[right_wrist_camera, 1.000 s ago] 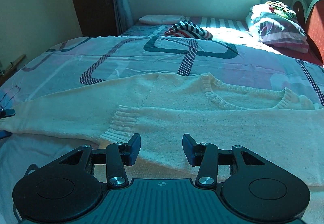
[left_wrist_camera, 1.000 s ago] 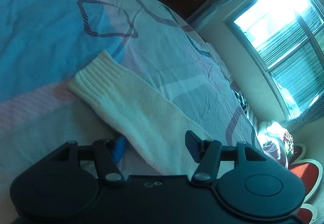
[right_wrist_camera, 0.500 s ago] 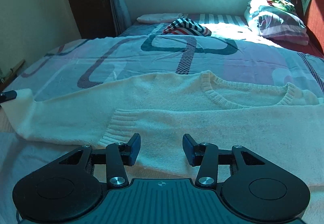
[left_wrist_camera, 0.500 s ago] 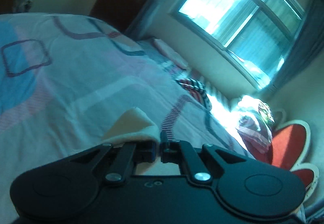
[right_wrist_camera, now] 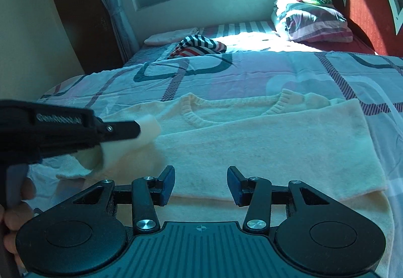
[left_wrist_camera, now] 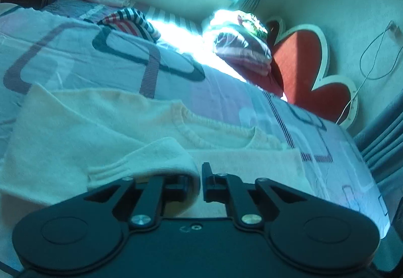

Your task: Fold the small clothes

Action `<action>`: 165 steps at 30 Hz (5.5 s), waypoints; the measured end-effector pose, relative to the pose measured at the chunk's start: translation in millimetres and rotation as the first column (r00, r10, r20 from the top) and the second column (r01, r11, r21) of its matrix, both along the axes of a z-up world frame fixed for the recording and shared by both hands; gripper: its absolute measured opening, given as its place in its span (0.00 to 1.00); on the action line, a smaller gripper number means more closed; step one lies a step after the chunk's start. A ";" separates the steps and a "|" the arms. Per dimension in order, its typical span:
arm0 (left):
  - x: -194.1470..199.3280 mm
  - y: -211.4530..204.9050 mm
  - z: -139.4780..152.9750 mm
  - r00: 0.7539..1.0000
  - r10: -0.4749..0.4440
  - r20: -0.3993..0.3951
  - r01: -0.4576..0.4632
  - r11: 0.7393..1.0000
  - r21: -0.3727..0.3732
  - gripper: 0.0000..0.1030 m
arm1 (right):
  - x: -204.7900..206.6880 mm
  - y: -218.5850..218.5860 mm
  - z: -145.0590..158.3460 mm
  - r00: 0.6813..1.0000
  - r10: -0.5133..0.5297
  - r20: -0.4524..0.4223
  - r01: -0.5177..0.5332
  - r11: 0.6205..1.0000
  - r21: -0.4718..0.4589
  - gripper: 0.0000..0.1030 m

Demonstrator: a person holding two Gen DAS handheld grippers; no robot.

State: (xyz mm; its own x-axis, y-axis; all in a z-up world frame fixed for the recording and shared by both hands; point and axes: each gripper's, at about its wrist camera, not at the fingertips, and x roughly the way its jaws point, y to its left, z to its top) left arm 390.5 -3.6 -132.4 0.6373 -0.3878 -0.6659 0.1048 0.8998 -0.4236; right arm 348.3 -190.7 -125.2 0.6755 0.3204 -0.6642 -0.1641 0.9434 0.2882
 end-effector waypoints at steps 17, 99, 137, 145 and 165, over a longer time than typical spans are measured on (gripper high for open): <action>-69.7 81.1 9.9 0.974 0.217 0.066 -0.225 0.957 0.181 0.80 | -13.8 59.7 -1.1 0.982 0.184 0.038 -0.184 0.983 -0.006 0.69; -50.2 45.8 -25.3 0.983 0.083 0.166 -0.151 0.878 0.454 0.04 | 0.6 -122.8 -27.9 0.954 -0.301 -0.016 0.298 0.950 -0.096 0.03; 74.5 51.4 -25.7 0.981 0.168 0.098 -0.188 0.950 0.248 0.32 | 62.6 -80.8 -35.3 0.987 -0.155 0.051 0.161 0.973 -0.168 0.05; 64.7 48.8 -17.1 0.982 0.168 0.085 -0.186 0.941 0.282 0.34 | 55.3 -93.6 -28.0 0.980 -0.194 0.052 0.199 0.970 -0.139 0.06; 9.3 -16.6 -20.4 0.996 0.020 0.081 -0.052 0.907 0.419 0.51 | 21.2 -70.9 -36.9 0.993 -0.111 0.030 0.115 0.969 -0.219 0.46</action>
